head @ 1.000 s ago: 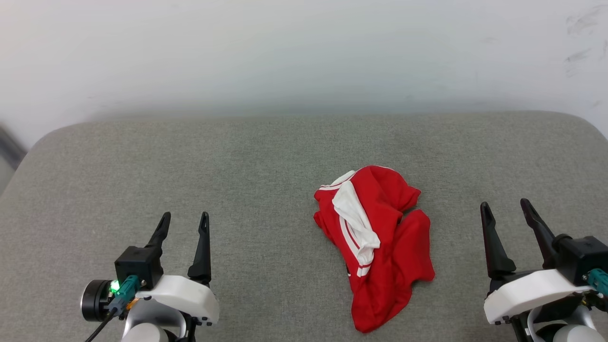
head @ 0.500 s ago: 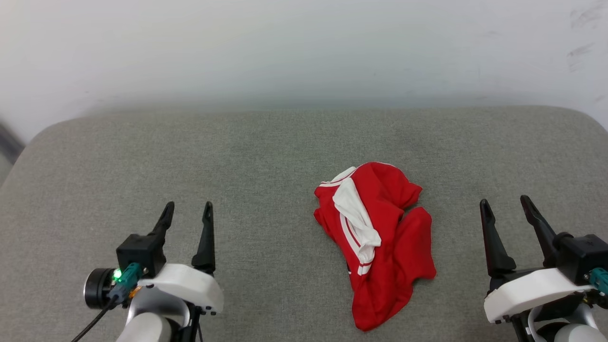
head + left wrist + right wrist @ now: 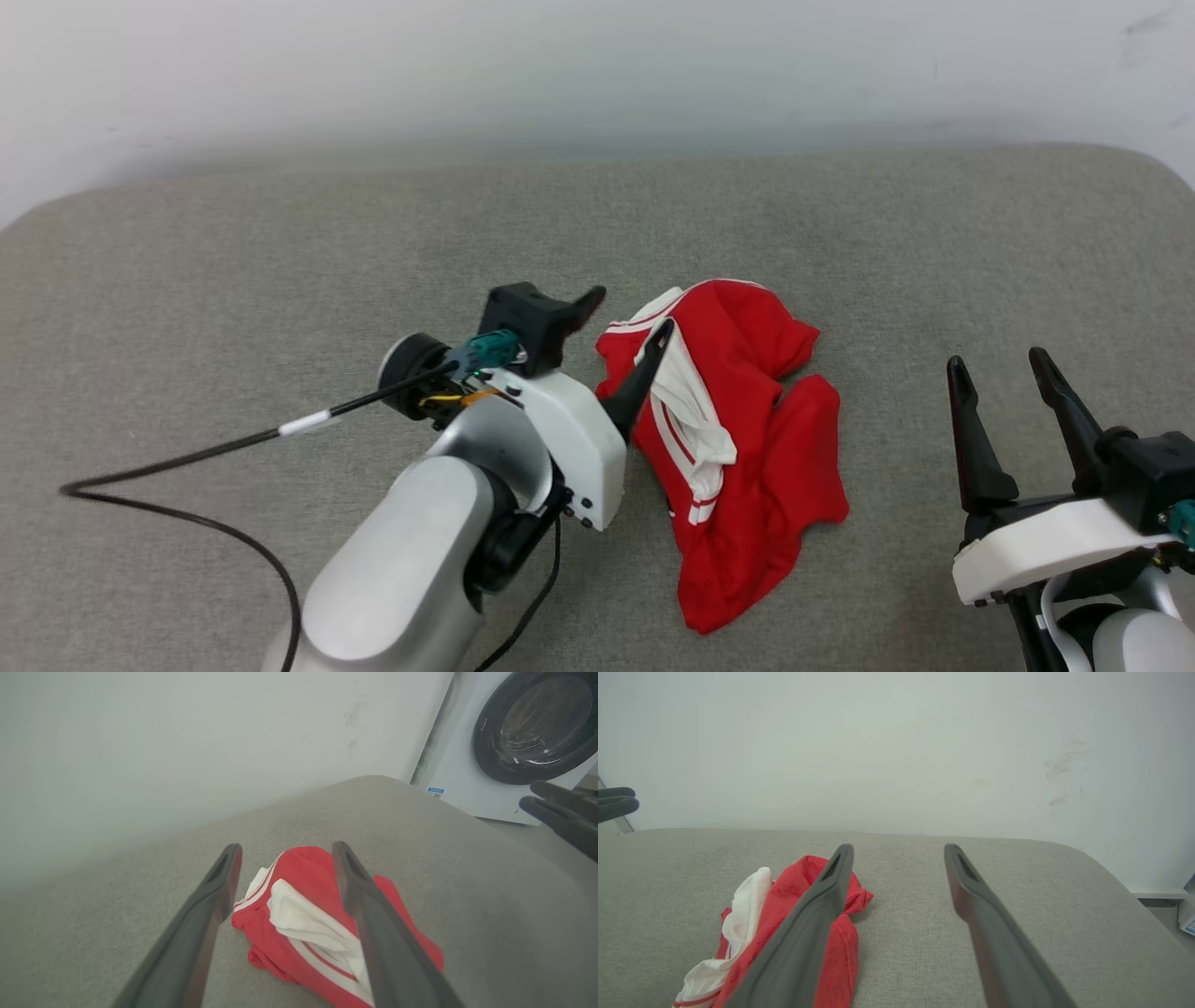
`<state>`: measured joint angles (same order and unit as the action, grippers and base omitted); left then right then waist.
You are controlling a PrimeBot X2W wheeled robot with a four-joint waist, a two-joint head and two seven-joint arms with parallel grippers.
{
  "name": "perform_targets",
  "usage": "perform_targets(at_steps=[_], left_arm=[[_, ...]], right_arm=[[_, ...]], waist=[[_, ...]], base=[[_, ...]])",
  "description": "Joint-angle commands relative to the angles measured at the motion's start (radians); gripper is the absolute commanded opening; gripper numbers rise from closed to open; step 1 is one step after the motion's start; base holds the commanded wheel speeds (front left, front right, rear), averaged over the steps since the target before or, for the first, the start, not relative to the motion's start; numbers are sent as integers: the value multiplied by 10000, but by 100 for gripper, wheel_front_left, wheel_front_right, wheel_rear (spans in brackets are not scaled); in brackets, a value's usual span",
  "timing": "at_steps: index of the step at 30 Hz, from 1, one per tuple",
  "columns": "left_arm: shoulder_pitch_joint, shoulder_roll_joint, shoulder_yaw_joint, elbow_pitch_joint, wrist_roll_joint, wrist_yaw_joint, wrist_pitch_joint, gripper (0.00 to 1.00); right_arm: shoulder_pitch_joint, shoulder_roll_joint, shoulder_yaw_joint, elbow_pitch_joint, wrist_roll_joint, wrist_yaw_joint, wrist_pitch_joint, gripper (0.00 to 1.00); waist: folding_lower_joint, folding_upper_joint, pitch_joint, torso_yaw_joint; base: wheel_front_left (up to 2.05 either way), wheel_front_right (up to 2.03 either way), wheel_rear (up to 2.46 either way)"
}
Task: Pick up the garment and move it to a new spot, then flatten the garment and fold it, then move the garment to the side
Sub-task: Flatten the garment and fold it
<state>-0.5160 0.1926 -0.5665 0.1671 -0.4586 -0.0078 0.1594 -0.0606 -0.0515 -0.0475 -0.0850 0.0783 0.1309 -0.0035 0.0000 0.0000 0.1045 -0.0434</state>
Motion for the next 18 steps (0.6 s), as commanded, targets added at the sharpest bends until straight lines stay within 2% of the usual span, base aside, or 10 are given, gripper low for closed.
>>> perform_targets(at_steps=[1,7,14,15,16,17,18], left_arm=[[-96,-23,-116,149,-61,-120,252,100],[-292,-248,-1063,965,-590,-785,2054,100],[-159,-65,-1899,1352,-1116,-1052,3724,100],[-192,-25,-1944,1384,-1169,-1069,3885,88],[-247,4,-1964,1396,-1175,-1065,3987,36],[-325,47,-1979,1404,-1162,-1073,4023,0],[-395,82,-1972,1411,-1122,-1069,4016,0]], right_arm=[[-113,19,10,-1,8,-3,-37,100],[-228,18,-25,127,192,-3,-152,100],[-416,18,6,341,369,-3,-326,100],[-460,18,23,372,383,-3,-333,100],[-472,18,42,402,410,-3,-350,100],[-484,18,52,433,435,-3,-378,100],[-504,18,55,464,446,-3,-402,100]], waist=[[0,0,173,-158],[0,0,595,-484],[0,0,889,-660],[0,0,915,-675],[0,0,933,-688],[0,0,949,-698],[0,0,959,-704]], base=[[0,0,0],[0,0,0],[0,0,0],[0,0,0],[0,0,0],[0,0,0],[0,0,0]])
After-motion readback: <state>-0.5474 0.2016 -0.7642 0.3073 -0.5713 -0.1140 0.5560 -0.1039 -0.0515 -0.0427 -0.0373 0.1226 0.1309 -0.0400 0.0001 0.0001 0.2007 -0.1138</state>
